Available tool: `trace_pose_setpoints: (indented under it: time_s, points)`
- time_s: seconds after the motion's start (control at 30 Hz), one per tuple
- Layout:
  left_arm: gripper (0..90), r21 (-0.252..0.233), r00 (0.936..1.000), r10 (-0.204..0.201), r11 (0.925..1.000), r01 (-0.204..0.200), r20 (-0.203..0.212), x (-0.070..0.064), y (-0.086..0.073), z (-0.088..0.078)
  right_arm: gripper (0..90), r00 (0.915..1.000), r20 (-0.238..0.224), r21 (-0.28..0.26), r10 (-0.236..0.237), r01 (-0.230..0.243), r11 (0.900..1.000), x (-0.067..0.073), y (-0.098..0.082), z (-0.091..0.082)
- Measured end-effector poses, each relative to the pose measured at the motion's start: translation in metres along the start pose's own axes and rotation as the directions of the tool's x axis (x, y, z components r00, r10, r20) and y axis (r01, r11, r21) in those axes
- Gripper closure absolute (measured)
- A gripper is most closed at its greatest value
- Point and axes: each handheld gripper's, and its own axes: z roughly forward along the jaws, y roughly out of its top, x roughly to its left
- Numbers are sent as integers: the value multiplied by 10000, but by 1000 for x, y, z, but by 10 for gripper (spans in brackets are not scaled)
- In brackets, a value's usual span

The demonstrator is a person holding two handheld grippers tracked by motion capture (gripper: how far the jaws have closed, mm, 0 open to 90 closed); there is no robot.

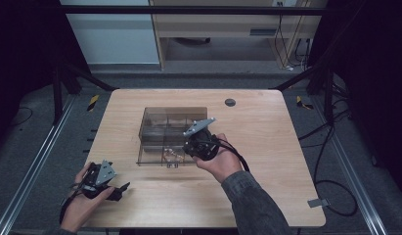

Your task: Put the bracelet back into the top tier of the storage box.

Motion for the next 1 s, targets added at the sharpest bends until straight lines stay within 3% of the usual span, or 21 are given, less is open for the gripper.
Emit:
trace_pose_setpoints:
  time_s: [0.33,0.57,0.7,0.87,1.0]
  points:
    - [75,-147,9976,-552,9984,547,-412,3,0,-1,900,9991,39,-283,426,-425,9987,12,-21,-11]
    - [93,-193,9961,-661,9977,651,-583,5,2,-4,900,9971,31,-463,758,-756,9961,18,-32,-11]
    - [99,-449,9936,-805,9960,772,-787,7,4,-9,900,9955,75,-567,947,-942,9939,21,-39,-10]
    - [116,-863,9856,-1358,9881,1272,-1013,11,9,-17,900,9928,250,-677,1168,-1149,9911,24,-49,-8]
    - [132,-1189,9795,-1816,9781,1707,-875,12,15,-19,900,9922,215,-675,1232,-1215,9903,29,-57,-5]
